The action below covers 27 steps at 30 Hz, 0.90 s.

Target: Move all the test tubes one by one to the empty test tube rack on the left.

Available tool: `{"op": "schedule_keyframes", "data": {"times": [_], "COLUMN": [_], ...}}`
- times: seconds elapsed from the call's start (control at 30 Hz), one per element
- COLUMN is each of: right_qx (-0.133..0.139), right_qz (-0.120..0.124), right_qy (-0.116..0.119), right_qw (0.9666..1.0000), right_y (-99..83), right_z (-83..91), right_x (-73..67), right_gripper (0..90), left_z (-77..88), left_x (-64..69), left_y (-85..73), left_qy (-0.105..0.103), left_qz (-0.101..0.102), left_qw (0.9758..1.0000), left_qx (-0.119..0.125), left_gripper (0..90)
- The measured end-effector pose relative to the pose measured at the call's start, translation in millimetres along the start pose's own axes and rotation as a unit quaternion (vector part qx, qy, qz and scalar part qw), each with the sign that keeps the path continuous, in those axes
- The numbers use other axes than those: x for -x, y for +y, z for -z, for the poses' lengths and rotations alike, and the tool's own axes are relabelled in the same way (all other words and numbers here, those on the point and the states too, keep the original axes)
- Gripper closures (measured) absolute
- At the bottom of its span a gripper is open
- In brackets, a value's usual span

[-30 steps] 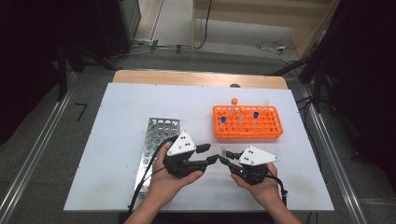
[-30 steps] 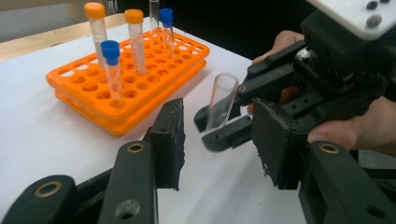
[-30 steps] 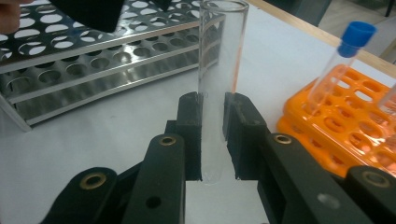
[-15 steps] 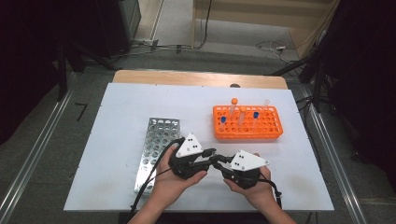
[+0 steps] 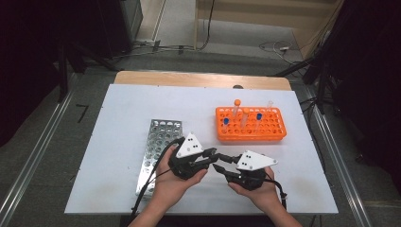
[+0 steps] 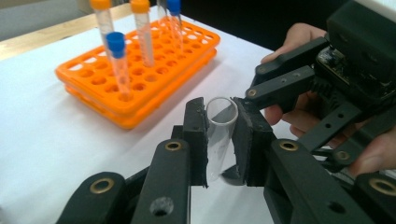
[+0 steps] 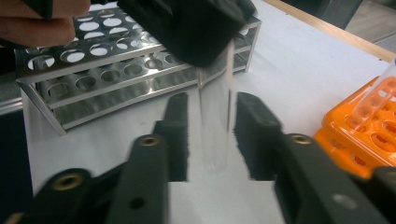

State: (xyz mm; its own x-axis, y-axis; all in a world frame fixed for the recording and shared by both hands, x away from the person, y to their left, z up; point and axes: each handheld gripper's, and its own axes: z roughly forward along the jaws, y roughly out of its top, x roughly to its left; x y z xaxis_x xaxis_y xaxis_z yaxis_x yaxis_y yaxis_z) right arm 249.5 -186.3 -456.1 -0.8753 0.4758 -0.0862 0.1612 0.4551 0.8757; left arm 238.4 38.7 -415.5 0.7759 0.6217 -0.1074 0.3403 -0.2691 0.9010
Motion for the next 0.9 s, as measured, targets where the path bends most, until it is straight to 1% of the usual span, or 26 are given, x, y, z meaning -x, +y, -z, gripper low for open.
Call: {"op": "schedule_keyframes", "data": {"times": [0.03, 0.07, 0.13, 0.17, 0.2, 0.23, 0.27, 0.3, 0.33, 0.37, 0.4, 0.43, 0.5, 0.53, 0.57, 0.63, 0.67, 0.7, 0.73, 0.9], "right_qx": [0.000, 0.010, 0.019, 0.025, 0.025, 0.031, 0.034, 0.034, 0.037, 0.036, 0.026, 0.026, 0.026, 0.032, 0.036, 0.040, 0.040, 0.039, 0.036, 0.031], "right_qz": [0.000, -0.012, -0.028, -0.036, -0.036, -0.053, -0.058, -0.058, -0.065, -0.071, -0.077, -0.081, -0.084, -0.093, -0.097, -0.102, -0.102, -0.104, -0.106, -0.111], "right_qy": [0.000, 0.005, 0.005, 0.006, 0.006, 0.003, 0.000, 0.000, -0.005, -0.012, -0.013, -0.013, -0.011, 0.000, 0.000, -0.004, -0.004, -0.015, -0.020, -0.028], "right_qw": [1.0000, 0.9999, 0.9994, 0.9990, 0.9990, 0.9981, 0.9977, 0.9977, 0.9972, 0.9968, 0.9966, 0.9963, 0.9961, 0.9952, 0.9946, 0.9940, 0.9940, 0.9937, 0.9935, 0.9930], "right_y": [0.0, -1.8, -3.5, -4.6, -4.6, -7.5, -8.7, -8.7, -10.7, -12.0, -15.4, -17.7, -19.4, -23.9, -25.5, -28.9, -28.9, -32.7, -34.9, -41.4], "right_z": [0.0, 4.5, 8.9, 11.6, 11.6, 17.7, 19.8, 19.8, 23.3, 26.2, 31.6, 34.8, 37.5, 46.3, 50.3, 57.1, 57.1, 62.0, 63.8, 69.1], "right_x": [0.0, 4.8, 9.5, 12.7, 12.7, 20.0, 22.3, 22.3, 26.3, 29.2, 35.9, 39.4, 41.9, 49.8, 52.7, 57.2, 57.2, 59.9, 61.3, 65.9], "right_gripper": [55.6, 48.4, 41.9, 38.5, 38.5, 30.3, 27.0, 27.0, 22.3, 15.6, 3.8, 0.9, 0.0, 0.0, 0.0, 0.0, 0.0, 0.0, 0.0, 0.0], "left_z": [2.3, 4.5, 9.6, 9.6, 11.7, 13.6, 15.0, 17.9, 20.4, 22.6, 24.9, 26.9, 31.0, 33.8, 36.1, 40.2, 41.9, 43.2, 44.4, 50.1], "left_x": [-2.2, -4.1, -10.9, -10.9, -14.4, -17.3, -19.5, -23.4, -26.8, -29.8, -32.8, -35.8, -41.6, -45.3, -48.5, -54.9, -58.0, -61.1, -64.4, -80.4], "left_y": [0.8, 1.5, 3.3, 3.3, 3.9, 4.5, 4.9, 5.7, 6.4, 7.1, 7.7, 8.3, 9.5, 10.3, 10.9, 11.8, 12.2, 12.5, 12.7, 14.4], "left_qy": [0.005, 0.009, 0.019, 0.019, 0.024, 0.028, 0.030, 0.036, 0.040, 0.045, 0.049, 0.053, 0.059, 0.066, 0.069, 0.074, 0.080, 0.085, 0.089, 0.110], "left_qz": [-0.002, 0.000, 0.002, 0.002, 0.001, 0.002, 0.003, 0.005, 0.005, 0.007, 0.009, 0.011, 0.014, 0.015, 0.017, 0.022, 0.022, 0.023, 0.023, 0.030], "left_qw": [1.0000, 1.0000, 0.9998, 0.9998, 0.9997, 0.9996, 0.9995, 0.9993, 0.9991, 0.9989, 0.9986, 0.9983, 0.9980, 0.9975, 0.9972, 0.9966, 0.9961, 0.9956, 0.9952, 0.9929], "left_qx": [0.001, 0.003, 0.007, 0.007, 0.009, 0.009, 0.010, 0.013, 0.013, 0.015, 0.017, 0.019, 0.021, 0.022, 0.023, 0.029, 0.031, 0.032, 0.033, 0.035], "left_gripper": [77.0, 77.0, 77.0, 77.0, 77.0, 77.0, 77.0, 77.0, 77.0, 77.0, 77.0, 77.0, 77.0, 77.0, 77.0, 77.0, 77.0, 77.0, 77.0, 77.1]}}
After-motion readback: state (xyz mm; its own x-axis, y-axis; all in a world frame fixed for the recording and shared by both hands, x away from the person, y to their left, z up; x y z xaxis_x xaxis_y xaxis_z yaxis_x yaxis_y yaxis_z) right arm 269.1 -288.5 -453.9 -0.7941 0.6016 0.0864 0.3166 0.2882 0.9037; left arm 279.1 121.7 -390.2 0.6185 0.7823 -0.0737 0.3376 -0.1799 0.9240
